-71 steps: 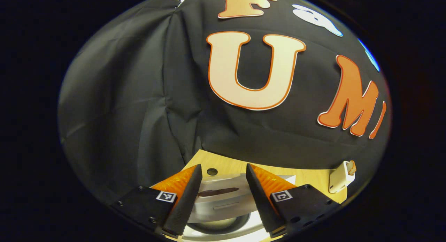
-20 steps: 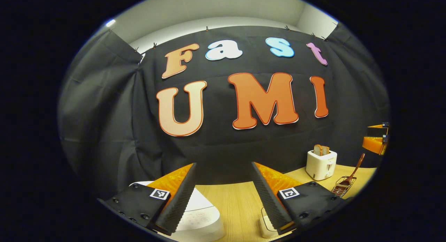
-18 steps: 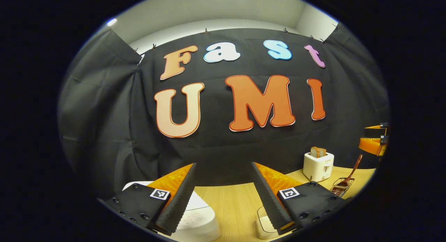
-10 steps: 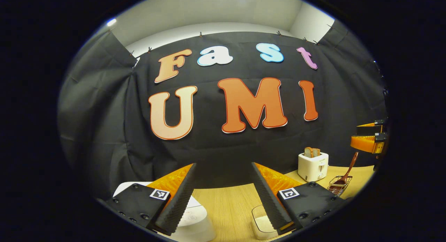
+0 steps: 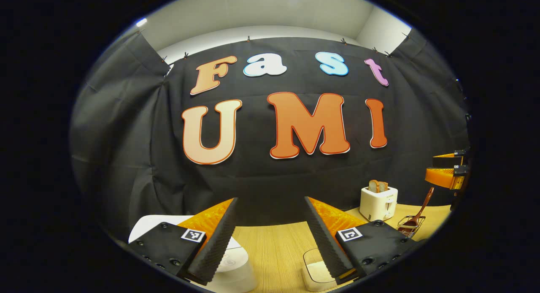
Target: Close the left gripper, press the button to open the rice cooker; take a wooden spoon from the chopstick holder with the right hand, scoop a spoonful of rice and pour it into the rice cooker, then put the wooden spoon back into the chopstick holder.
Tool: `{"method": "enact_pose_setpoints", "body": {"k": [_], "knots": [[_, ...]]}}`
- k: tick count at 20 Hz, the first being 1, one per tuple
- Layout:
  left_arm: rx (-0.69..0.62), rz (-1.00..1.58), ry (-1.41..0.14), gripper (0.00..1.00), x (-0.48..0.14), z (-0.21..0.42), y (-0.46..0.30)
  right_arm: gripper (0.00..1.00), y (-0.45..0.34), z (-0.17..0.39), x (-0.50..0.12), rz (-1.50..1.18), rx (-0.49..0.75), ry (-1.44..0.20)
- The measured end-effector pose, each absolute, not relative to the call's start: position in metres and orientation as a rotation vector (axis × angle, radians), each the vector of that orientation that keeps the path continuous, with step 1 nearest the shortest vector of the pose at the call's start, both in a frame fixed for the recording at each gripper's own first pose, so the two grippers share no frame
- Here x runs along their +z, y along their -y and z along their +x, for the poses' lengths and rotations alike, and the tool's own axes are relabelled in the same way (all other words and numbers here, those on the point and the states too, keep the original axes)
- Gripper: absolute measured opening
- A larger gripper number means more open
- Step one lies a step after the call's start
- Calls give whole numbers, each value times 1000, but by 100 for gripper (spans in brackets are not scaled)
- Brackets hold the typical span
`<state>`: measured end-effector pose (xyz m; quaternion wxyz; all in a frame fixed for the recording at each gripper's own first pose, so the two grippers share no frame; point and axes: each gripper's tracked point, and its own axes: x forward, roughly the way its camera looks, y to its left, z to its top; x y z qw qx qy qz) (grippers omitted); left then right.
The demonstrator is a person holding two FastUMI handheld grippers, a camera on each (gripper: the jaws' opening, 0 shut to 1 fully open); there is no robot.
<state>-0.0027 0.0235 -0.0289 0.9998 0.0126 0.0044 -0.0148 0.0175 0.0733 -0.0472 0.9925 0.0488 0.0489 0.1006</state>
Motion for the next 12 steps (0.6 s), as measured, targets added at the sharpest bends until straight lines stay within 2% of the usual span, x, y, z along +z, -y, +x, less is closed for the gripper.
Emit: {"method": "enact_pose_setpoints", "body": {"k": [4,7,12], "knots": [[-32,36,-11,98,-31,-3,-21,96,-73,18,-47,102,199,-95],[-36,34,-18,100,-33,-4,-19,96,-72,17,-47,99,198,-97],[-21,47,-6,96,-28,-4,-20,95,-68,16,-43,101,192,-86]]}}
